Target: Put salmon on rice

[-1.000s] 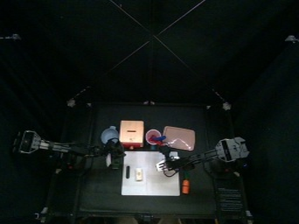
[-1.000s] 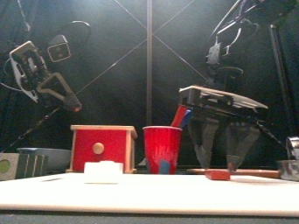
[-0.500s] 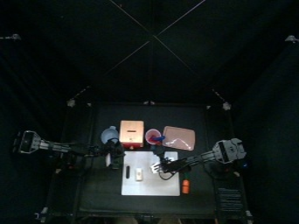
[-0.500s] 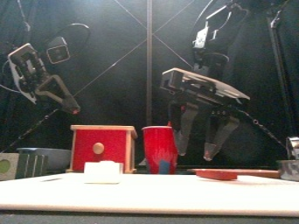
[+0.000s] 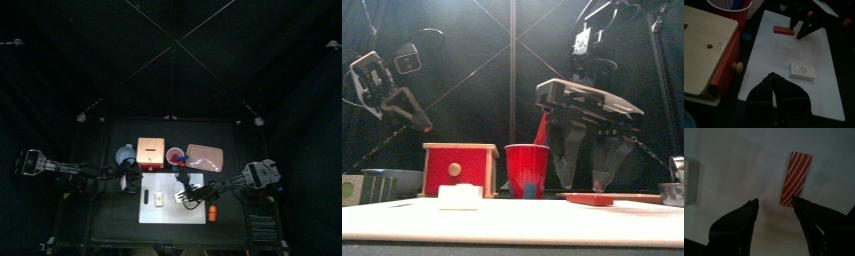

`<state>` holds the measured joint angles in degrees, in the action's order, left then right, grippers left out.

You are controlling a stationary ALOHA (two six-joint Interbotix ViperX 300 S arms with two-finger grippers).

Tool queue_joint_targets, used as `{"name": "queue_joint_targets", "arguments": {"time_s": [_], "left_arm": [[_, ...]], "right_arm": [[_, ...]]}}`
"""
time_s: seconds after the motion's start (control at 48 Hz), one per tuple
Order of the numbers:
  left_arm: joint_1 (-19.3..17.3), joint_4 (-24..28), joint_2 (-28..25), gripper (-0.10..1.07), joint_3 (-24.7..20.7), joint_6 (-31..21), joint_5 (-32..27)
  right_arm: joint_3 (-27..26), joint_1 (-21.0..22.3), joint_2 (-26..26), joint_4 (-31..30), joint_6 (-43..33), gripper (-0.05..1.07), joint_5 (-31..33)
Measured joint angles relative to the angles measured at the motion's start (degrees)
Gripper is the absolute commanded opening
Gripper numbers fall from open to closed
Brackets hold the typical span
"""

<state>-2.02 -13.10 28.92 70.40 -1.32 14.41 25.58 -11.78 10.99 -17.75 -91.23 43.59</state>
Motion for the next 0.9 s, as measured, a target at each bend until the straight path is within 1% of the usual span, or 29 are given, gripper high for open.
{"name": "queue_joint_targets", "arguments": {"time_s": [0.229, 0.521, 0.688, 0.792, 0.896], "left_arm": [[0.0, 0.1, 0.0, 0.30, 0.2, 0.1, 0.0], [-0.3, 0.1, 0.0, 0.30, 0.7, 0.0, 0.0], [-0.8, -0.3, 0.0, 0.30, 0.8, 0.0, 0.0], [-0.9, -0.4, 0.0, 0.30, 0.8, 0.0, 0.0], [-0.9, -0.4, 0.0, 0.30, 0.8, 0.0, 0.0]], "right_arm": [[-0.3, -0.1, 0.4, 0.0, 0.0, 0.87, 0.3], [-0.1, -0.4, -0.4, -0.2, 0.0, 0.87, 0.4], [-0.1, -0.4, -2.0, -0.2, 0.0, 0.87, 2.6], [-0.2, -0.6, -2.3, -0.2, 0.1, 0.87, 4.4], [0.1, -0.6, -2.3, -0.2, 0.1, 0.87, 4.7]]}}
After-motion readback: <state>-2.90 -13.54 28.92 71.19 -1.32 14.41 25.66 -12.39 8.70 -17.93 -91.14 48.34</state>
